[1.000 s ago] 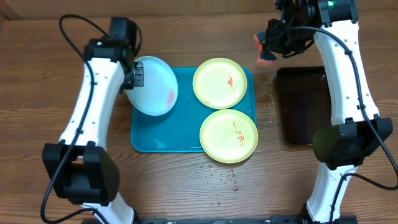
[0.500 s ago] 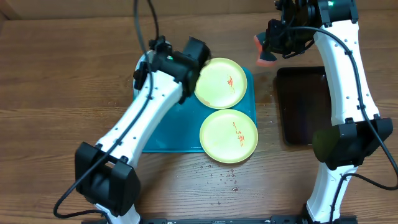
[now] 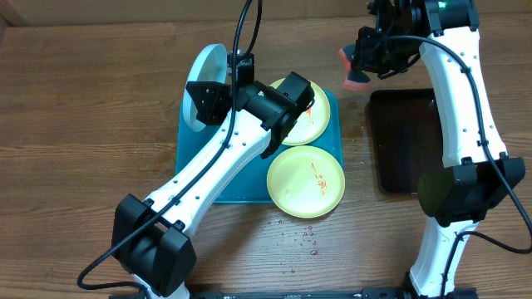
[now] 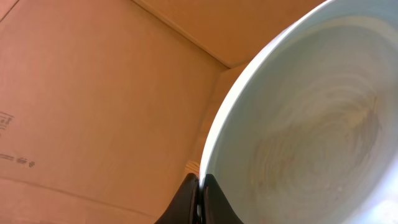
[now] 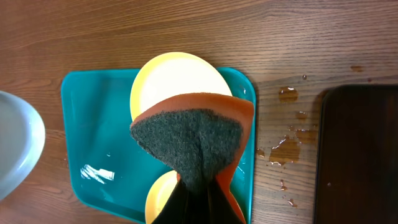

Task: Clean dirty plates on tray and stack at the side
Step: 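Lift the white plate with left gripper and carry it left off the tray, then set the white plate on the table and open left gripper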

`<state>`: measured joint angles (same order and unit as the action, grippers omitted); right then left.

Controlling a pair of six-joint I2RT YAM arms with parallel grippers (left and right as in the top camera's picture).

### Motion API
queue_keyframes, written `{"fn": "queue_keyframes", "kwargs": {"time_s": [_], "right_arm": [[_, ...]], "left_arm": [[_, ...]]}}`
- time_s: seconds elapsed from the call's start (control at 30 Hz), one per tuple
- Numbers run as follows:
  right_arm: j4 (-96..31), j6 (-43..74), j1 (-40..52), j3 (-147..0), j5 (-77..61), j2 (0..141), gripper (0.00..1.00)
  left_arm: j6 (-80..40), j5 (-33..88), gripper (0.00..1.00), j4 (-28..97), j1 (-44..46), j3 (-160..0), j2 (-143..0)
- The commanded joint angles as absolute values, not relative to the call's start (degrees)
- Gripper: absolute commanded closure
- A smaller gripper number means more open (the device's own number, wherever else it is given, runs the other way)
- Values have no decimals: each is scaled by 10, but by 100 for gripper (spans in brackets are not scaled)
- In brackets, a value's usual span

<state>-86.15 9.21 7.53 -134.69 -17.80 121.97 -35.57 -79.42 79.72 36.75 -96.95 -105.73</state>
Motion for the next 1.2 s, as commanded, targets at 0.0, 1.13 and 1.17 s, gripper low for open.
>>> {"fn": "queue_keyframes", "kwargs": {"time_s": [0.0, 1.13, 1.17], "right_arm": [[-859, 91, 76, -1366, -181, 1194, 96], [-871, 89, 78, -1366, -181, 1194, 96], [-871, 89, 78, -1366, -181, 1194, 96]], "left_arm": [[-386, -761, 96, 797, 362, -984, -1043], [-226, -46, 96, 551, -278, -813, -1043], [-226, -46, 96, 536, -281, -800, -1043]]}}
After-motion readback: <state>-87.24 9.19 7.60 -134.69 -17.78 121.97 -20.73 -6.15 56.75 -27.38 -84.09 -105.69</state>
